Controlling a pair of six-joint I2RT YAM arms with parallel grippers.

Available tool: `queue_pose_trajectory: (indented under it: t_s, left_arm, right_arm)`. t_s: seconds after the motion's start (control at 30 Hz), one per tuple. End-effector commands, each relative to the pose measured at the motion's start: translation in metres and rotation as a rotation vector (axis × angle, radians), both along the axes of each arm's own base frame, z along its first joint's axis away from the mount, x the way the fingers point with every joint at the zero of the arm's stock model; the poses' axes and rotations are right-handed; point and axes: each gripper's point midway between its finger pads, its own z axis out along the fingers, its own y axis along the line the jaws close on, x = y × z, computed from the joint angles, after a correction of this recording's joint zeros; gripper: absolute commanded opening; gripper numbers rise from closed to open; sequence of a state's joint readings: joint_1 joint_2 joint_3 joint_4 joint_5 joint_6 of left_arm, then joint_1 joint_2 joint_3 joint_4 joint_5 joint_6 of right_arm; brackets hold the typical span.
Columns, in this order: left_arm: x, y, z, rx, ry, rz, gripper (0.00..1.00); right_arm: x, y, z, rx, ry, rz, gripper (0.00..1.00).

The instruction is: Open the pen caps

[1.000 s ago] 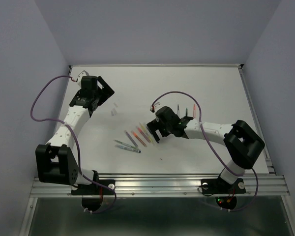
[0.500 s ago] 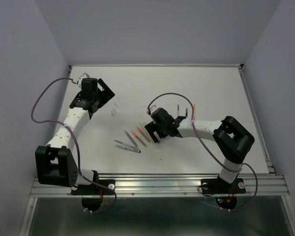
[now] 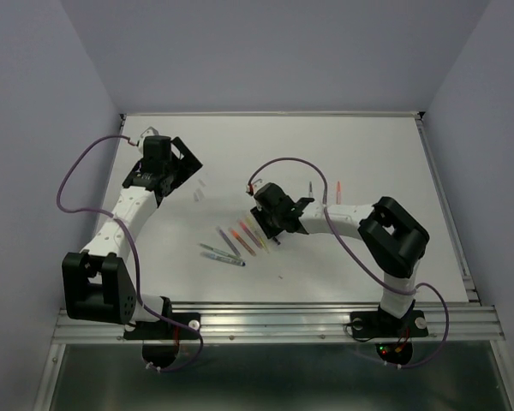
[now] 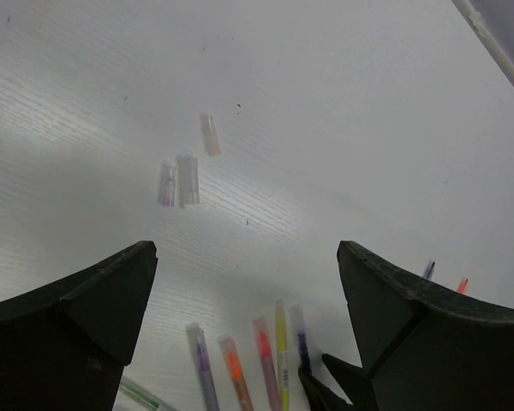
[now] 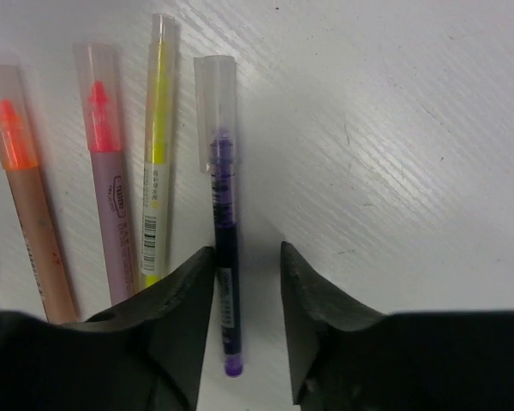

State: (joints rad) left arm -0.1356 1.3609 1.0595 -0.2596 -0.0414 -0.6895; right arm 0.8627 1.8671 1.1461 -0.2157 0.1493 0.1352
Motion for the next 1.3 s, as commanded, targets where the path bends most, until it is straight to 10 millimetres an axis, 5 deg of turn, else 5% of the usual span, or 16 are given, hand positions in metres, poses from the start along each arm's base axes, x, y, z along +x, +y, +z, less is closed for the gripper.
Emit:
queue_pose_trajectory:
  t_s: [0.0, 0.2, 0.37, 0.57, 0.83, 0.93, 1.27]
  left_arm:
    - [0.004, -0.011, 0.001, -0.019, -0.023, -0.038, 0.99]
    - [0.006, -0.025, 0.001, -0.021, -0.021, -0.073, 0.99]
    - [0.004, -0.053, 0.007, -0.062, -0.035, -0.149, 0.99]
    - [-0.005, -0.1, 0.012, -0.119, -0.045, -0.266, 0.99]
    - [-0.014, -0.156, 0.02, -0.187, -0.054, -0.375, 0.99]
    - [-0.017, -0.168, 0.017, -0.196, -0.043, -0.39, 0.98]
    - [-0.021, -0.185, 0.019, -0.206, -0.046, -0.414, 0.71]
  right_arm:
    - [0.003, 0.012, -0.015, 0.007, 0.015, 0.01, 0.35]
    - [0.006, 0.008, -0.017, -0.014, -0.001, -0.007, 0.15]
    - [0.017, 0.004, 0.006, -0.007, -0.076, -0.039, 0.01]
    - [0.03, 0.009, 0.07, 0.106, -0.22, -0.056, 0.01]
    - [0.012, 0.026, 0.137, 0.352, -0.258, 0.006, 0.01]
    - [0.01, 0.028, 0.148, 0.386, -0.265, 0.009, 0.01]
    - [0.015, 0.031, 0.164, 0.425, -0.282, -0.018, 0.01]
